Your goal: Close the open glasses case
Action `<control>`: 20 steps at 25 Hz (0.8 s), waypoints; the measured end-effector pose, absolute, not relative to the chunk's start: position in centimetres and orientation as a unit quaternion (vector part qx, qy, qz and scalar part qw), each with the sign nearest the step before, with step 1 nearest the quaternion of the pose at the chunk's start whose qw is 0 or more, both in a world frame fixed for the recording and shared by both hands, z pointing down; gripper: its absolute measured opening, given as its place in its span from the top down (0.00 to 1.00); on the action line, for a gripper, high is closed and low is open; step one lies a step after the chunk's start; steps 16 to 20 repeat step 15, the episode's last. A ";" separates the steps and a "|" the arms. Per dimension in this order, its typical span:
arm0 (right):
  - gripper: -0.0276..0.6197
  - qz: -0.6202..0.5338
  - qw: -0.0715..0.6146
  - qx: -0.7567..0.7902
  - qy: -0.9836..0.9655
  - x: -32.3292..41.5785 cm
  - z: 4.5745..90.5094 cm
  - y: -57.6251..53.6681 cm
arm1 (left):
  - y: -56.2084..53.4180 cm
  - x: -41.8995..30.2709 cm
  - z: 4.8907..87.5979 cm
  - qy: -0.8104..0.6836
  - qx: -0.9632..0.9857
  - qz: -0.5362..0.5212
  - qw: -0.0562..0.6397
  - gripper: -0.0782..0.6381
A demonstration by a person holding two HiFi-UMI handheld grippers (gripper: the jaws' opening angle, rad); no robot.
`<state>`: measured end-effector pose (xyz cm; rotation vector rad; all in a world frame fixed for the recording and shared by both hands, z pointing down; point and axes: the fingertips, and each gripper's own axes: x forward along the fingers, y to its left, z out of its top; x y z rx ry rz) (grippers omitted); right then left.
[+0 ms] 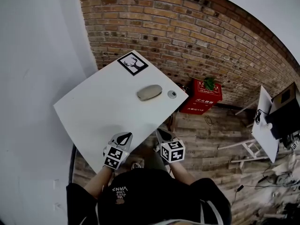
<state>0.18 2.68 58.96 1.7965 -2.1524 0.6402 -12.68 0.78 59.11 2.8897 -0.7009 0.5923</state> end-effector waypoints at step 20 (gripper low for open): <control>0.96 0.220 0.136 0.618 -0.742 1.0 59.4 3.3 | 1.0 -11.7 59.5 -0.236 0.951 0.193 0.057 0.89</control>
